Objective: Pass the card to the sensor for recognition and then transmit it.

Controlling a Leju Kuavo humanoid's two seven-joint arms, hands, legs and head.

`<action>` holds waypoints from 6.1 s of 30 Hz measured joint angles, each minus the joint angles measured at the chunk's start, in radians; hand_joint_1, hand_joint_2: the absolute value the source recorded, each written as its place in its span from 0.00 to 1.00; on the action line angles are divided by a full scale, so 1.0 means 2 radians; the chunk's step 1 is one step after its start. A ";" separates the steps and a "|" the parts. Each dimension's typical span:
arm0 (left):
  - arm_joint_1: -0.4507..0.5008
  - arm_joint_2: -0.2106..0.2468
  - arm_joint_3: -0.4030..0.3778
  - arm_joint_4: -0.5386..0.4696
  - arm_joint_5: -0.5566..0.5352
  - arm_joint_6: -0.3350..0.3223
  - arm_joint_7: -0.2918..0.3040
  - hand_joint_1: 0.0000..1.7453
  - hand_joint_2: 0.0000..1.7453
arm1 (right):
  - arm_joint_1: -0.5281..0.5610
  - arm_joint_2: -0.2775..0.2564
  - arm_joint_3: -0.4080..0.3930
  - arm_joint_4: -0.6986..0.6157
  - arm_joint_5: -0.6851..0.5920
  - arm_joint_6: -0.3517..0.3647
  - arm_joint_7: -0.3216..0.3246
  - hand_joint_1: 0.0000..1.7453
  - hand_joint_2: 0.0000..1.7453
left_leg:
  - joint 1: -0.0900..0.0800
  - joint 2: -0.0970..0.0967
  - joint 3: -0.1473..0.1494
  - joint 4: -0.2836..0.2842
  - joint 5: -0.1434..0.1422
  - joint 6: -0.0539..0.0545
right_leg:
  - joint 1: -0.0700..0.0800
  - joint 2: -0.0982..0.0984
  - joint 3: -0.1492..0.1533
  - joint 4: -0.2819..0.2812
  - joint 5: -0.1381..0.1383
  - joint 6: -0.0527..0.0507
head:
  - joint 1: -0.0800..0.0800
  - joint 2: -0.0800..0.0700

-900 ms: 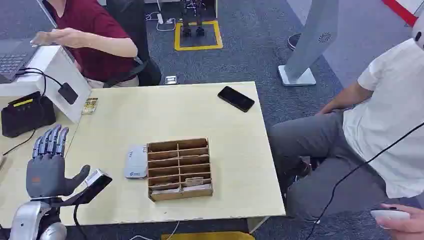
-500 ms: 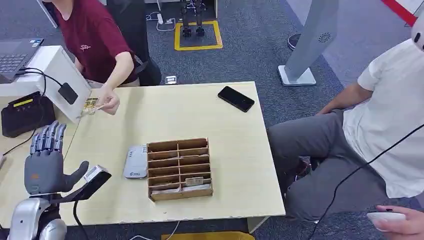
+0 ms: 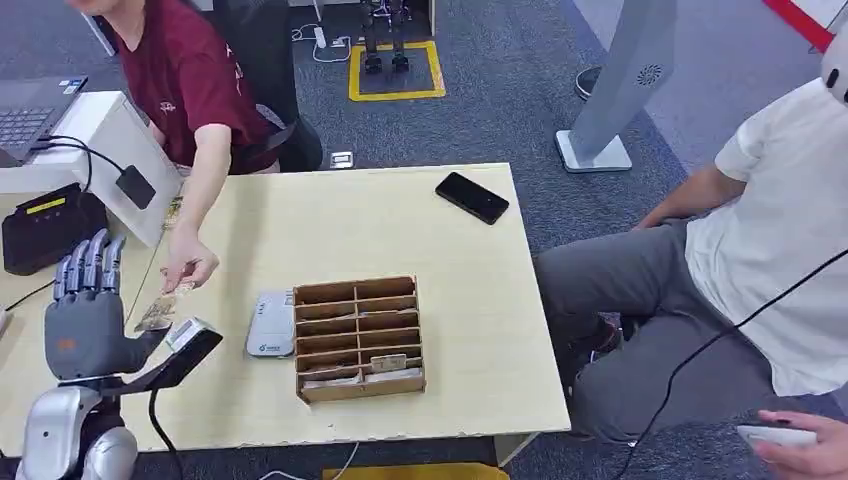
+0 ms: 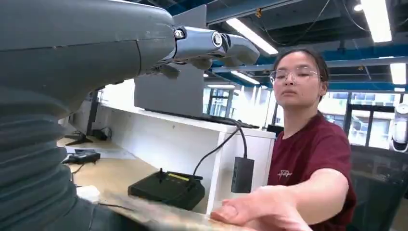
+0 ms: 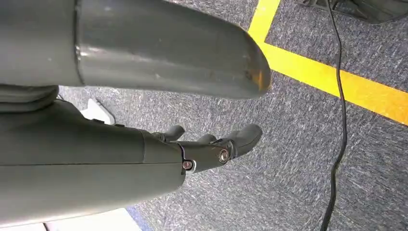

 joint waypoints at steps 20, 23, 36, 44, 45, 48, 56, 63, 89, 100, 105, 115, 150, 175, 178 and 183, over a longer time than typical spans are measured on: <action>-0.010 -0.019 0.032 -0.002 0.151 -0.062 -0.052 1.00 1.00 | 0.000 0.000 0.006 0.000 0.000 0.000 -0.002 0.00 0.00 | 0.000 0.000 0.000 0.000 0.000 0.000 | 0.000 0.000 0.000 0.000 0.000 0.000 | 0.000 0.000; -0.009 -0.022 0.040 -0.006 0.202 -0.089 -0.068 1.00 1.00 | 0.000 0.000 0.009 0.000 0.000 0.000 -0.003 0.00 0.00 | 0.000 0.000 0.000 0.000 0.000 0.000 | 0.000 0.000 0.000 0.000 0.000 0.000 | 0.000 0.000; 0.039 -0.032 0.063 -0.012 0.395 -0.236 0.003 1.00 1.00 | 0.000 0.000 0.013 0.000 0.000 0.000 0.000 0.00 0.00 | 0.000 0.000 0.000 0.000 0.000 0.000 | 0.000 0.000 0.000 0.000 0.000 0.000 | 0.000 0.000; 0.034 -0.050 0.063 0.004 0.362 -0.222 0.045 1.00 1.00 | -0.001 0.000 0.022 0.001 0.000 0.002 0.007 0.00 0.00 | 0.000 0.000 0.000 0.000 0.000 0.000 | 0.000 0.000 0.000 0.000 0.000 0.000 | 0.000 0.000; 0.031 -0.054 0.063 0.007 0.359 -0.219 0.048 1.00 1.00 | -0.001 0.000 0.023 0.002 0.000 0.002 0.007 0.00 0.00 | 0.000 0.000 0.000 0.000 0.000 0.000 | 0.000 0.000 0.000 0.000 0.000 0.000 | 0.000 0.000; 0.015 -0.067 0.061 0.019 0.348 -0.207 0.059 1.00 1.00 | -0.001 0.000 0.027 0.002 0.000 0.003 0.008 0.00 0.00 | 0.000 0.000 0.000 0.000 0.000 0.000 | 0.000 0.000 0.000 0.000 0.000 0.000 | 0.000 0.000; -0.023 -0.091 0.060 0.043 0.326 -0.194 0.078 1.00 1.00 | -0.003 0.000 0.038 0.002 0.000 0.003 0.008 0.00 0.00 | 0.000 0.000 0.000 0.000 0.000 0.000 | 0.000 0.000 0.000 0.000 0.000 0.000 | 0.000 0.000; -0.040 -0.101 0.060 0.054 0.303 -0.187 0.086 1.00 1.00 | -0.004 0.000 0.045 0.004 0.000 0.005 0.011 0.00 0.00 | 0.000 0.000 0.000 0.000 0.000 0.000 | 0.000 0.000 0.000 0.000 0.000 0.000 | 0.000 0.000; -0.057 -0.135 0.060 0.106 0.231 -0.181 0.103 1.00 1.00 | -0.013 0.002 0.063 0.004 0.000 0.010 0.019 0.00 0.00 | 0.000 0.000 0.000 0.000 0.000 0.000 | 0.000 0.000 0.000 0.000 0.000 0.000 | 0.000 0.000; -0.075 -0.153 0.070 0.122 0.255 -0.197 0.110 1.00 1.00 | -0.016 0.004 0.076 0.004 0.000 0.014 0.021 0.00 0.00 | 0.000 0.000 0.000 0.000 0.000 0.000 | 0.000 0.000 0.000 0.000 0.000 0.000 | 0.000 0.000; -0.076 -0.159 0.071 0.129 0.255 -0.196 0.110 1.00 1.00 | -0.016 0.005 0.083 0.004 0.000 0.015 0.024 0.00 0.00 | 0.000 0.000 0.000 0.000 0.000 0.000 | 0.000 0.000 0.000 0.000 0.000 0.000 | 0.000 0.000; -0.076 -0.175 0.075 0.135 0.234 -0.192 0.120 1.00 1.00 | -0.016 0.010 0.088 0.004 0.000 0.017 0.027 0.00 0.00 | 0.000 0.000 0.000 0.000 0.000 0.000 | 0.000 0.000 0.000 0.000 0.000 0.000 | 0.000 0.000; -0.087 -0.210 0.102 0.168 0.193 -0.180 0.130 1.00 1.00 | -0.022 0.021 0.117 0.003 0.000 0.021 0.036 0.00 0.00 | 0.000 0.000 0.000 0.000 0.000 0.000 | 0.000 0.000 0.000 0.000 0.000 0.000 | 0.000 0.000; -0.106 -0.215 0.108 0.201 0.168 -0.170 0.130 1.00 1.00 | -0.023 0.025 0.121 0.003 0.000 0.027 0.041 0.00 0.00 | 0.000 0.000 0.000 0.000 0.000 0.000 | 0.000 0.000 0.000 0.000 0.000 0.000 | 0.000 0.000; -0.109 -0.216 0.114 0.207 0.154 -0.167 0.130 1.00 1.00 | -0.024 0.027 0.122 0.003 0.000 0.027 0.041 0.00 0.00 | 0.000 0.000 0.000 0.000 0.000 0.000 | 0.000 0.000 0.000 0.000 0.000 0.000 | 0.000 0.000; -0.112 -0.218 0.121 0.216 0.149 -0.163 0.129 1.00 1.00 | -0.024 0.027 0.124 0.003 0.000 0.027 0.041 0.00 0.00 | 0.000 0.000 0.000 0.000 0.000 0.000 | 0.000 0.000 0.000 0.000 0.000 0.000 | 0.000 0.000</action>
